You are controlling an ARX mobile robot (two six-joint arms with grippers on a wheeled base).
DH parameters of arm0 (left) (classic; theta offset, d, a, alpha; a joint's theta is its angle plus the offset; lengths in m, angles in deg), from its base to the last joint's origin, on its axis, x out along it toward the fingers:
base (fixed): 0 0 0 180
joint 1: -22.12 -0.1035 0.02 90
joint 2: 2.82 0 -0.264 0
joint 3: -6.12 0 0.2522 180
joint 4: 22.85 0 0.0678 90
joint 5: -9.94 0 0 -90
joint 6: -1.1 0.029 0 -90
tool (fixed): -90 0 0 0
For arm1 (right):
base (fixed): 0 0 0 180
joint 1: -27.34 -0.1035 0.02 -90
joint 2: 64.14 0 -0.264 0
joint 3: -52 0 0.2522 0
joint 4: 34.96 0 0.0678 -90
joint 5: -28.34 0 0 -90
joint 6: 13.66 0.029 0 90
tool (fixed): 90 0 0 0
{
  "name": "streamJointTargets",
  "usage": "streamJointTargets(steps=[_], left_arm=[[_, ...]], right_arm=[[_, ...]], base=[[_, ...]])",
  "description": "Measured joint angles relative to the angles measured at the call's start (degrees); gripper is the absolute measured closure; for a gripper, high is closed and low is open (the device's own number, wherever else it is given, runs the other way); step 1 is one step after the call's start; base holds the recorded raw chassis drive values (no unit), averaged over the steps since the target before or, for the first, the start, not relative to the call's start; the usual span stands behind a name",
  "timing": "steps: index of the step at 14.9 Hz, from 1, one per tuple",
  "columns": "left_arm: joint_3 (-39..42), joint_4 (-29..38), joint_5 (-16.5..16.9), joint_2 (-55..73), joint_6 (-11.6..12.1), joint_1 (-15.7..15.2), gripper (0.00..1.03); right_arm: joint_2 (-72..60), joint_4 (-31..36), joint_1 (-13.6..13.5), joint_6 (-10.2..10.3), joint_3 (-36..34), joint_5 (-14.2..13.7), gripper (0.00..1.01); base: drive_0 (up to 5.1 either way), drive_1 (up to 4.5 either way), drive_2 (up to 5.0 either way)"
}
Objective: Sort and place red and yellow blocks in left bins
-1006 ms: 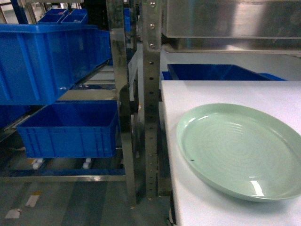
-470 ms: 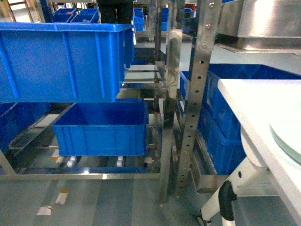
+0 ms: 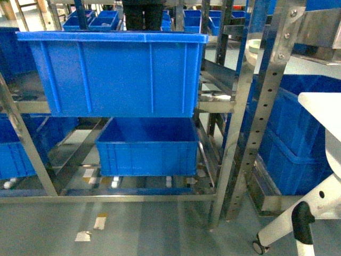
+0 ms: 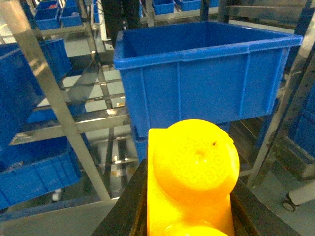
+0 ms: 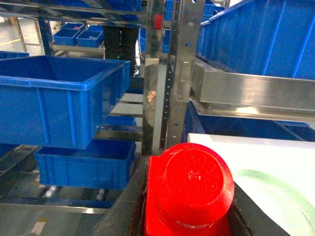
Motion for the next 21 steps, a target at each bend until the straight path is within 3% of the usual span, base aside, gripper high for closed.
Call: streamJointTargets(steps=[16,21], left_arm=[[-0.3,-0.1,0.0,0.0,0.0,0.0,0.76],[-0.3,-0.2,0.0,-0.2,0.0,0.0,0.76]], right_arm=[[0.0,0.0,0.0,0.0,0.0,0.0,0.74],[0.3,0.1,0.0,0.0,-0.1,0.0,0.74]], base=[[-4.8,1.69,3.2],[0.0,0.87,-0.9]])
